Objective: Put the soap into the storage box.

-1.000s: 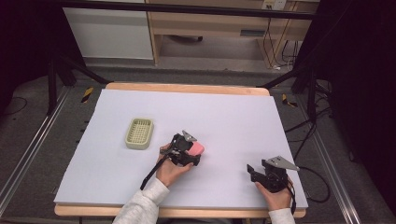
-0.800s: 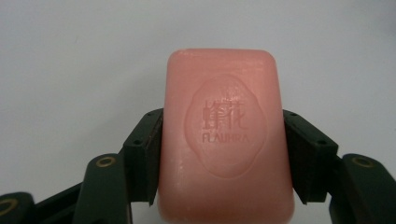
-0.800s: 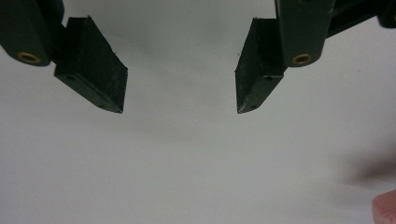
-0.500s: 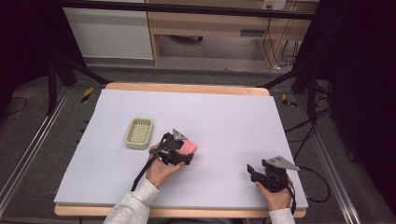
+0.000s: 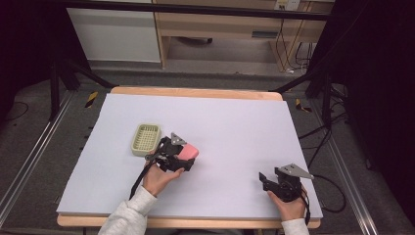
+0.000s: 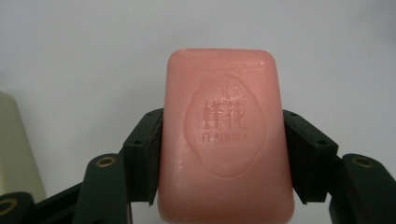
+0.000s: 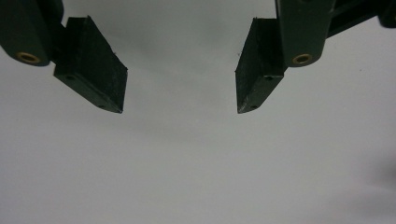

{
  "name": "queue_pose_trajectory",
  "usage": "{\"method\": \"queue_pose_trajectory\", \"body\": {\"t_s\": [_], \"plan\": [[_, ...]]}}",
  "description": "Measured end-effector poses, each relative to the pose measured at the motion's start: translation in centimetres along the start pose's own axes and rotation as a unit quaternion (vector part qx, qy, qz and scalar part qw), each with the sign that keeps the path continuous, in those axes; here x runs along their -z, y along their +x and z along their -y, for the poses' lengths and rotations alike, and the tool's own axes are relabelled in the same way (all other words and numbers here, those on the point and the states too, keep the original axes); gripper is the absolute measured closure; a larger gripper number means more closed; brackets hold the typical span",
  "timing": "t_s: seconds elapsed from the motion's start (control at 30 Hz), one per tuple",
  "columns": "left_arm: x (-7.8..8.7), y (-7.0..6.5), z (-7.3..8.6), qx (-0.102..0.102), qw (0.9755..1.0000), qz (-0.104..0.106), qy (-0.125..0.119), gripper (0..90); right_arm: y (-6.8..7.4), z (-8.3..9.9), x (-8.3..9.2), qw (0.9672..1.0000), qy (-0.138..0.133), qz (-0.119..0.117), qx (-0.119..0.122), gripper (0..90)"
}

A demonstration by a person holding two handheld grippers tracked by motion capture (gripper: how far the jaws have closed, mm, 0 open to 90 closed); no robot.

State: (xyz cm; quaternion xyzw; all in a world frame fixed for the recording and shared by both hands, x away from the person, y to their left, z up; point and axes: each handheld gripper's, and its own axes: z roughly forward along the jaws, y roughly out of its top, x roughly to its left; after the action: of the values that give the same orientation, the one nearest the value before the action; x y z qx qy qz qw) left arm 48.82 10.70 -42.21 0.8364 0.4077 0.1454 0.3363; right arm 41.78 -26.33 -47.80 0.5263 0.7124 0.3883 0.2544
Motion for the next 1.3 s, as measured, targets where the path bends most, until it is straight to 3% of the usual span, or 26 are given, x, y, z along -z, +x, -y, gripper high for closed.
{"method": "queue_pose_trajectory", "body": {"t_s": [0.63, 1.3], "plan": [[2.7, 2.7, 1.6, 0.023, 0.9995, -0.008, -0.021, 37.3, 0.0, 0.0, -0.2, 1.0, 0.002, 0.003, 0.003, 33.8], [4.6, 5.7, 1.9, 0.059, 0.9967, -0.031, -0.047, 37.3, 0.1, 0.0, -0.2, 1.0, 0.002, 0.001, 0.003, 33.8]]}}
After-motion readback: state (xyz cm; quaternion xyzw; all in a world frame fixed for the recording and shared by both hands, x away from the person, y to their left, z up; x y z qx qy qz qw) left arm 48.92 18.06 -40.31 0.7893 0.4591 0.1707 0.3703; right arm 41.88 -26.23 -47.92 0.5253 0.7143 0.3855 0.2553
